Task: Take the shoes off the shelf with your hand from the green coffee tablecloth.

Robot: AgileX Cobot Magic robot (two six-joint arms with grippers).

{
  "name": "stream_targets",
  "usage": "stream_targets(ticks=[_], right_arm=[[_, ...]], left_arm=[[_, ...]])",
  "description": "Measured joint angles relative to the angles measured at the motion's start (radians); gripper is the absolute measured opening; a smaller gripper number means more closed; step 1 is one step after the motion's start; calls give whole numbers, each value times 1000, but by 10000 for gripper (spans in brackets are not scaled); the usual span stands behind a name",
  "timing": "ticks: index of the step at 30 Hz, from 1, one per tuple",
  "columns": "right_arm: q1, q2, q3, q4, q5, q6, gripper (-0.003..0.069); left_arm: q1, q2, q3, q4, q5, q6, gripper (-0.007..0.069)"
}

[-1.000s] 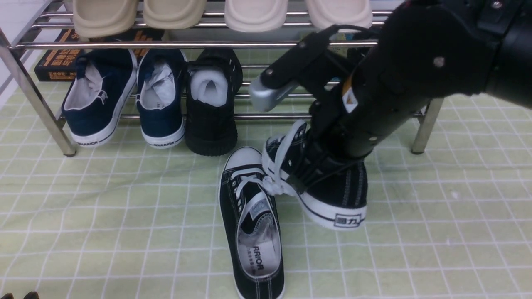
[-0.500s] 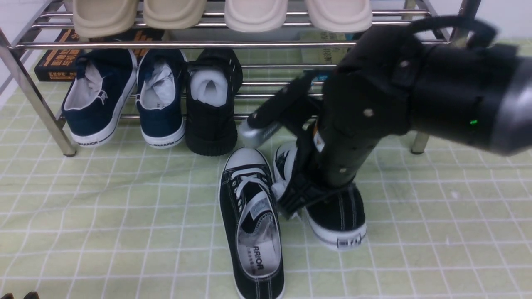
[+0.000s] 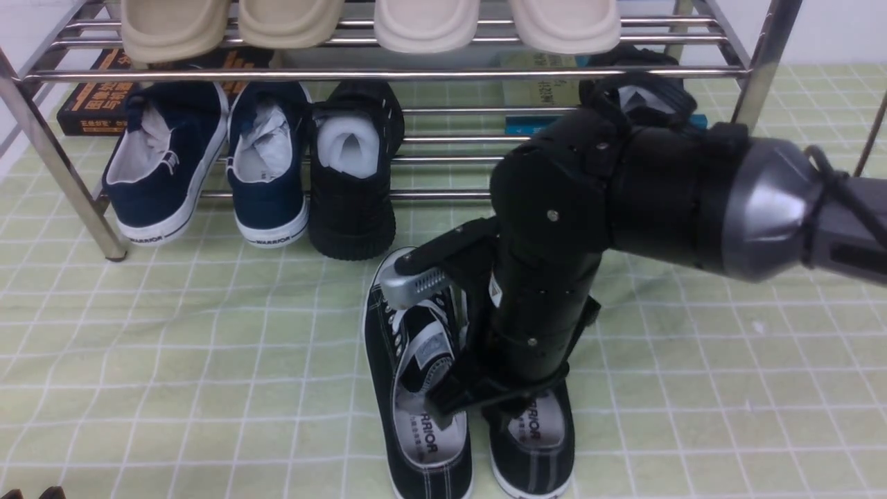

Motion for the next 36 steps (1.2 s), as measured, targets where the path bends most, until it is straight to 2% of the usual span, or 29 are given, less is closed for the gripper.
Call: stream_targets(ticks=[1,2,3,5,9,12,17,18,19,21,26,27,30,31,32,34,36], right_arm=[[1,0,-1,1,0,1,203],[2,-2,-12,2,22,8,265],[2,-4,-14,2,29,9,272],[2,-16,-55,-3,72,12,346],[2,-67,-154,-50,100,-1,366],[3,-143,-189,-107,102,-15,300],[3,-334,-189,-201,120,-20,80],[3,-353,-186,-204,120,-20,62],[3,-458,-158,-213,123,-11,-3],[3,-515,-137,-219,125,1,-12],[3,-823,71,-262,121,73,-15],[3,-934,210,-280,64,103,-15],[3,-1124,448,-300,-150,164,-15],[3,-1149,488,-300,-169,168,-15],[3,-1245,662,-300,-357,210,-13],[3,-1315,834,-300,-505,246,-13],[3,-1349,905,-302,-587,257,-11]], left_arm=[[0,0,0,0,0,0,239],[0,0,0,0,0,0,239],[0,0,0,0,0,0,239],[0,0,0,0,0,0,239],[0,0,0,0,0,0,239],[0,0,0,0,0,0,239],[0,0,0,0,0,0,239],[0,0,0,0,0,0,239],[0,0,0,0,0,0,239],[0,0,0,0,0,0,239],[0,0,0,0,0,0,239],[0,0,0,0,0,0,239],[0,0,0,0,0,0,239],[0,0,0,0,0,0,239],[0,0,0,0,0,0,239],[0,0,0,0,0,0,239],[0,0,0,0,0,0,239]])
